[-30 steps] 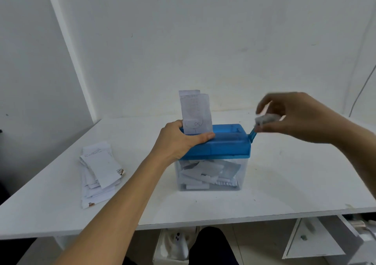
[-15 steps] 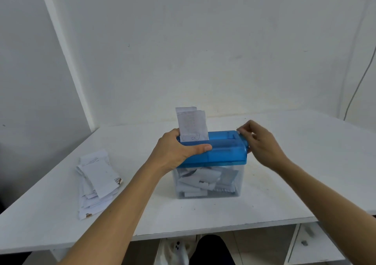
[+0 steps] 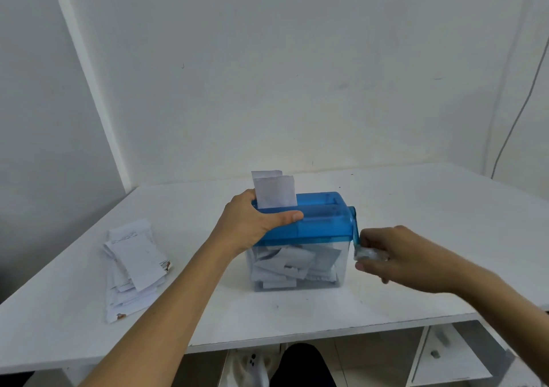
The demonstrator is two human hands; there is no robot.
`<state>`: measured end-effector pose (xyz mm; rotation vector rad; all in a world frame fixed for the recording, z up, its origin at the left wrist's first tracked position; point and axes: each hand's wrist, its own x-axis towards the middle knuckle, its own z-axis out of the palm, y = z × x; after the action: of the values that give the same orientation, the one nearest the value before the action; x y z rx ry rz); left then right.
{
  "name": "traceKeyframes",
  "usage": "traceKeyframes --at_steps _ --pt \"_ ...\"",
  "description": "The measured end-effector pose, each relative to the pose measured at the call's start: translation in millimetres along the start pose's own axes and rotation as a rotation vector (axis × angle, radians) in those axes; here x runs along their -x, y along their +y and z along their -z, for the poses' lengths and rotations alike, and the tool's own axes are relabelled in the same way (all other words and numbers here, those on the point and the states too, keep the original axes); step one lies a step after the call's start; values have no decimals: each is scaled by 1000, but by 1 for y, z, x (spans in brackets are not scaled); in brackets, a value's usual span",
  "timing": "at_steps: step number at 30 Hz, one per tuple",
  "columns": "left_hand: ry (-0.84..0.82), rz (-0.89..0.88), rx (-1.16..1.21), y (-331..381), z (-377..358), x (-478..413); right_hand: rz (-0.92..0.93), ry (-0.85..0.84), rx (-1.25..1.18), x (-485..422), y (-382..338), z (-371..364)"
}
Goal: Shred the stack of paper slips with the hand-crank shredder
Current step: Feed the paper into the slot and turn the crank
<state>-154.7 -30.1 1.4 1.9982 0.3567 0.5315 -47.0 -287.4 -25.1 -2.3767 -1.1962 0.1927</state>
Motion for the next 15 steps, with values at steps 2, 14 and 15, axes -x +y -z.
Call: traceKeyframes --at_steps 2,14,15 --pt "-2 2 -9 2 1 0 47 -47 2 5 -12 23" --pt "-19 -25 -22 2 4 -1 211 382 -614 -42 -10 57" --pt "-18 -22 -17 2 4 -1 203 418 -631 -47 -11 55"
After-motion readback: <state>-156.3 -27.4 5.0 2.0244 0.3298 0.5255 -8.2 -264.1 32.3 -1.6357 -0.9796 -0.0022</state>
